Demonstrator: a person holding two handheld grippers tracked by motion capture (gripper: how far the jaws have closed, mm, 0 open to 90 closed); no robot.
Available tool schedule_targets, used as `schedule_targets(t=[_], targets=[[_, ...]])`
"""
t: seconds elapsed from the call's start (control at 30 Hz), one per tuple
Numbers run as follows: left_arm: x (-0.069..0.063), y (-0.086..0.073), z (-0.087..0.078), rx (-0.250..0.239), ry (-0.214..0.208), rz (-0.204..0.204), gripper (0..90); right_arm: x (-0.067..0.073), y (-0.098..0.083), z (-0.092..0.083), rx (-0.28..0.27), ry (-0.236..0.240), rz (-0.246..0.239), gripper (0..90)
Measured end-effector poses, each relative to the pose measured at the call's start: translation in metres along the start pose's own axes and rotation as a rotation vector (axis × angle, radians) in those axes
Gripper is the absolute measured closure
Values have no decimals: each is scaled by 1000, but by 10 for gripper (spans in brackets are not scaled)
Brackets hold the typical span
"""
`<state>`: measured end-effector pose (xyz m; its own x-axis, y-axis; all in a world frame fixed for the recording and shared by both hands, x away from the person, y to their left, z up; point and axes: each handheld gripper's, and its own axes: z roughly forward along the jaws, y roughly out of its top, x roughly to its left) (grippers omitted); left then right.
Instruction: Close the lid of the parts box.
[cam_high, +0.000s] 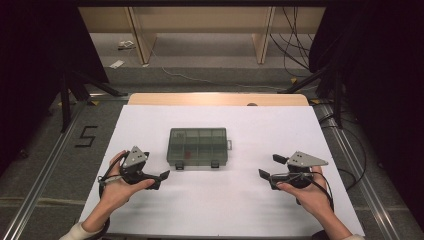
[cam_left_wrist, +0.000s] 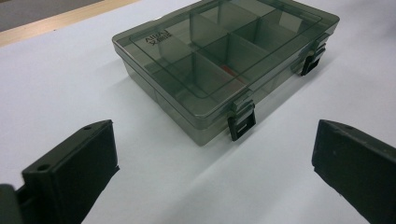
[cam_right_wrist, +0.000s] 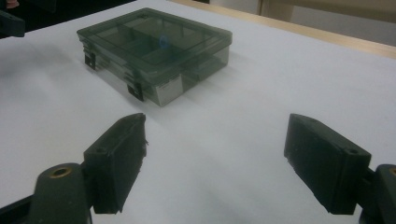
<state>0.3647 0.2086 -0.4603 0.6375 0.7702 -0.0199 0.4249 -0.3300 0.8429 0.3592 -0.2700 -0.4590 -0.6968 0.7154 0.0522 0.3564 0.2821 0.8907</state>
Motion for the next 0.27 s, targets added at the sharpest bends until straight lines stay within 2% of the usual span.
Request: schedule_targets(t=[0.27], targets=[[0,-1,2,0,6,-5,0,-1,0,-1,-10,-3,4,217]])
